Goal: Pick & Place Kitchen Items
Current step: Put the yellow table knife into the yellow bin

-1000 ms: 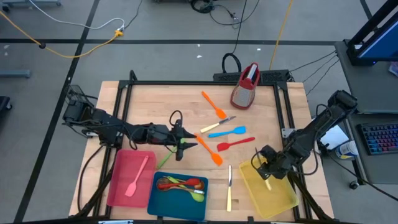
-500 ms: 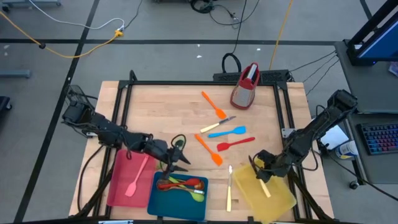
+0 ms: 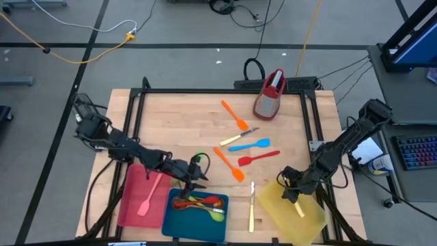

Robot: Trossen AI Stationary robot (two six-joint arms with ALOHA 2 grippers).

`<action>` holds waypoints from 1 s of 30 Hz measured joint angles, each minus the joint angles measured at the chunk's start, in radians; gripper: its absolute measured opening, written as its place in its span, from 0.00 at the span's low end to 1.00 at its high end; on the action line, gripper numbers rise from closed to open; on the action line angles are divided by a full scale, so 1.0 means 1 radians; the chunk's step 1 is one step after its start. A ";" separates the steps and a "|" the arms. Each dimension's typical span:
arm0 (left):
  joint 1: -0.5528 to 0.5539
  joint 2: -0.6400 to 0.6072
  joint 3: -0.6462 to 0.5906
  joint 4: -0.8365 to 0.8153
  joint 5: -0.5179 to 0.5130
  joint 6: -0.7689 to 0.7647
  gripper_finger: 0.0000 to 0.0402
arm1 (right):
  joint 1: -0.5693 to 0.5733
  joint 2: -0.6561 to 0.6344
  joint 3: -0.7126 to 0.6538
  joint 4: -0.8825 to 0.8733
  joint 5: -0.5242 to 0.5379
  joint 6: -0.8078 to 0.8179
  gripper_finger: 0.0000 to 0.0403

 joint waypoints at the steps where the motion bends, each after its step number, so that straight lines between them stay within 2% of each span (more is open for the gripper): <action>1: 0.000 0.008 0.000 0.001 0.000 0.003 0.40 | 0.000 0.000 0.000 0.000 0.000 0.001 0.28; 14: 0.004 0.015 0.000 -0.005 0.029 0.009 0.40 | 0.000 -0.001 0.001 0.054 0.001 -0.009 0.28; 22: 0.000 -0.009 0.014 0.053 0.027 0.026 0.40 | 0.000 -0.001 0.001 0.052 0.001 -0.011 0.28; 30: -0.052 0.011 0.043 0.043 0.050 0.042 0.40 | 0.000 -0.002 0.002 0.052 0.002 -0.016 0.28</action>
